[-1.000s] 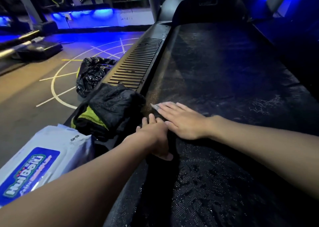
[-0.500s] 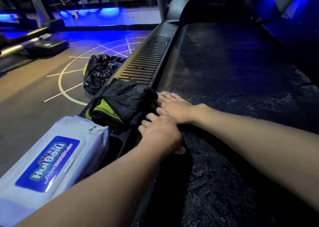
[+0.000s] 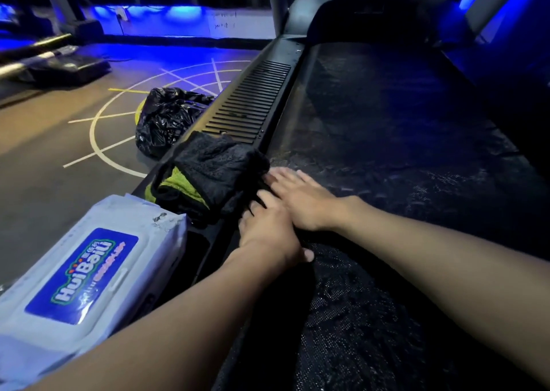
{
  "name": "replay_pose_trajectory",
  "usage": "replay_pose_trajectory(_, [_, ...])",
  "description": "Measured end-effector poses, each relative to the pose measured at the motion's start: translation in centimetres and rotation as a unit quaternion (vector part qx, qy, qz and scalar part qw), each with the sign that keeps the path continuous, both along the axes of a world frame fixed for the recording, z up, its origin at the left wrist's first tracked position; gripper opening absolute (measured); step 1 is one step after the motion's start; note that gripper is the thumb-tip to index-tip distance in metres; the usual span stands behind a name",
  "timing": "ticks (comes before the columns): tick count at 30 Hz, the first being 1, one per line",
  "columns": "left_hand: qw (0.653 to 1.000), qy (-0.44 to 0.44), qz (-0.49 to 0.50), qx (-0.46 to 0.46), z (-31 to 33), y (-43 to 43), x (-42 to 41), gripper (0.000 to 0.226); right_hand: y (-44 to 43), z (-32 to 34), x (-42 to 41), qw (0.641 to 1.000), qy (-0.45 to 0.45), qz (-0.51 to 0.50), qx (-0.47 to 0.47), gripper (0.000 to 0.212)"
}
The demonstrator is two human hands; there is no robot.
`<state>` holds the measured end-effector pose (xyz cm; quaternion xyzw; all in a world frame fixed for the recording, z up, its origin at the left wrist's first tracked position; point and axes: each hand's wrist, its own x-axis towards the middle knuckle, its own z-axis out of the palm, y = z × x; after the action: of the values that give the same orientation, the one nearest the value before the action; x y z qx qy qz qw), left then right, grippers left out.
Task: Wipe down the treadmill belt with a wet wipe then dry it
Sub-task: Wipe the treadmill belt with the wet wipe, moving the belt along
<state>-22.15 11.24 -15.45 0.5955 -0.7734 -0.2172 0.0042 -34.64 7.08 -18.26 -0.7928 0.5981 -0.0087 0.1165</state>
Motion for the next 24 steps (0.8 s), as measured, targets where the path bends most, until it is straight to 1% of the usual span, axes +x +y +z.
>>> replay_pose_trajectory(2, [1.000, 0.007, 0.002, 0.008, 0.0, 0.0, 0.0, 0.145, 1.3, -0.3, 0.3, 0.999, -0.002, 0.053, 0.008, 0.068])
replay_pose_trajectory(3, [1.000, 0.011, 0.007, 0.008, 0.0, 0.0, 0.0, 0.146, 1.8, -0.4, -0.2, 0.997, -0.005, 0.074, 0.015, 0.068])
replay_pose_trajectory(4, [1.000, 0.013, 0.011, 0.007, 0.0, 0.0, 0.0, 0.146, 1.8, -0.2, -0.9, 0.997, -0.004, 0.079, 0.016, 0.064])
replay_pose_trajectory(5, [1.000, 0.013, 0.013, 0.008, 0.2, 0.1, 0.0, 0.145, 1.5, 0.1, -1.6, 0.998, 0.000, 0.061, 0.012, 0.059])
replay_pose_trajectory(7, [1.000, 0.014, 0.007, 0.008, 0.3, 0.3, 0.0, 0.143, 1.3, 0.6, -1.5, 1.000, 0.015, 0.001, 0.002, 0.057])
replay_pose_trajectory(8, [1.000, 0.017, 0.005, 0.008, 0.3, 0.3, 0.1, 0.143, 1.5, 0.6, -1.0, 1.000, 0.020, 0.000, 0.005, 0.059])
replay_pose_trajectory(10, [1.000, 0.019, 0.006, 0.009, 0.2, 0.2, 0.2, 0.144, 2.7, 0.3, -0.2, 0.998, 0.025, 0.054, 0.013, 0.068])
replay_pose_trajectory(11, [1.000, 0.017, 0.006, 0.009, 0.1, 0.1, 0.2, 0.144, 3.2, 0.2, -0.5, 0.996, 0.019, 0.080, 0.015, 0.069])
replay_pose_trajectory(12, [1.000, 0.014, 0.007, 0.010, 0.1, 0.1, 0.1, 0.144, 3.2, 0.3, -1.1, 0.996, 0.013, 0.089, 0.017, 0.064])
replay_pose_trajectory(13, [1.000, 0.010, 0.007, 0.013, 0.2, 0.1, 0.1, 0.142, 2.9, 0.5, -1.7, 0.997, 0.016, 0.070, 0.016, 0.059])
replay_pose_trajectory(15, [1.000, -0.002, 0.005, 0.012, 0.3, 0.2, 0.0, 0.139, 2.6, 1.0, -2.2, 0.999, 0.029, 0.008, 0.016, 0.059])
replay_pose_trajectory(16, [1.000, -0.008, 0.005, 0.010, 0.3, 0.3, 0.1, 0.138, 2.6, 1.0, -2.1, 0.999, 0.039, 0.005, 0.021, 0.060])
replay_pose_trajectory(19, [1.000, -0.023, 0.012, 0.008, 0.1, 0.0, -0.4, 0.136, 3.9, 0.7, -1.1, 0.996, 0.069, 0.054, 0.000, 0.062])
replay_pose_trajectory(21, [0.999, -0.033, 0.022, 0.015, 0.0, -0.2, -0.8, 0.136, 4.1, 0.5, -0.7, 0.998, 0.048, 0.048, -0.011, 0.069])
replay_pose_trajectory(23, [0.999, -0.035, 0.022, 0.013, -0.1, -0.4, -0.9, 0.132, 3.5, 0.5, -0.2, 0.999, -0.014, 0.029, 0.006, 0.076])
replay_pose_trajectory(24, [0.999, -0.037, 0.017, 0.009, -0.2, -0.4, -0.9, 0.132, 3.1, 0.4, -0.1, 0.999, -0.026, 0.028, 0.012, 0.074])
